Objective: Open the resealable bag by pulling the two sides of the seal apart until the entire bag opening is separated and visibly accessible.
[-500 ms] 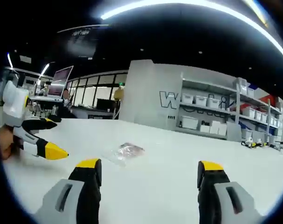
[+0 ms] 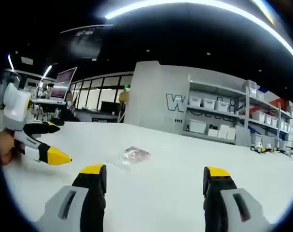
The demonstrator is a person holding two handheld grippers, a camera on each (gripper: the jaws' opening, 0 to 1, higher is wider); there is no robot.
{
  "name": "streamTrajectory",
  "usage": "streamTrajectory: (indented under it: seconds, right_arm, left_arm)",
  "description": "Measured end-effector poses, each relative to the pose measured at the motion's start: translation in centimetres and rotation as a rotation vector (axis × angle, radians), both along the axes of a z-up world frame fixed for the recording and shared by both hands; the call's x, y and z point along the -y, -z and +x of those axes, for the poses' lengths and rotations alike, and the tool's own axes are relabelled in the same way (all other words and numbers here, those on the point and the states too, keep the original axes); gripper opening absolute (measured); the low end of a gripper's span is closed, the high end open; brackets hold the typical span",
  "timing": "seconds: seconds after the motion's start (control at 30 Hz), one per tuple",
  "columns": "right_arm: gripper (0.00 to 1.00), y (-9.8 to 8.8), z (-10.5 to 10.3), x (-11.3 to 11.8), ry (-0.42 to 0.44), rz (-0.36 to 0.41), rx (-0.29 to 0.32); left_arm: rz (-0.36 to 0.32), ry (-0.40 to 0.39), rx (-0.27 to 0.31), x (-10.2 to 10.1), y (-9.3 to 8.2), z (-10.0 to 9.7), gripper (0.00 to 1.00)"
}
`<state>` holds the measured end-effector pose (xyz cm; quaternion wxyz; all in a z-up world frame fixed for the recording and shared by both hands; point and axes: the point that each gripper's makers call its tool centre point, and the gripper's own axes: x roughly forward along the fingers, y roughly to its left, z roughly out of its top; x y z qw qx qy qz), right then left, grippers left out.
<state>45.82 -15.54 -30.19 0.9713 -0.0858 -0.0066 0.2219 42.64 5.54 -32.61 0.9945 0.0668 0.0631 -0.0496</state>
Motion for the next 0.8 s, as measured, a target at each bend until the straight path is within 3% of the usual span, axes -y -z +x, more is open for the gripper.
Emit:
streamTrajectory:
  seconds: [0.2, 0.43, 0.6, 0.8]
  right_arm:
    - [0.81, 0.1, 0.1, -0.1, -0.004, -0.004, -0.005]
    - [0.7, 0.3, -0.2, -0.6, -0.033, -0.007, -0.019]
    - [0.58, 0.3, -0.4, -1.2, -0.072, 0.01, -0.033]
    - [0.54, 0.0, -1.0, -1.3, -0.082, 0.003, -0.028]
  left_arm:
    - [0.0, 0.001, -0.005, 0.0, 0.1, 0.0, 0.99]
    - [0.001, 0.003, -0.003, 0.0, 0.0, 0.0, 0.99]
    - [0.007, 0.005, -0.003, -0.1, -0.1, 0.1, 0.99]
    - [0.013, 0.008, 0.003, -0.1, -0.2, 0.1, 0.99]
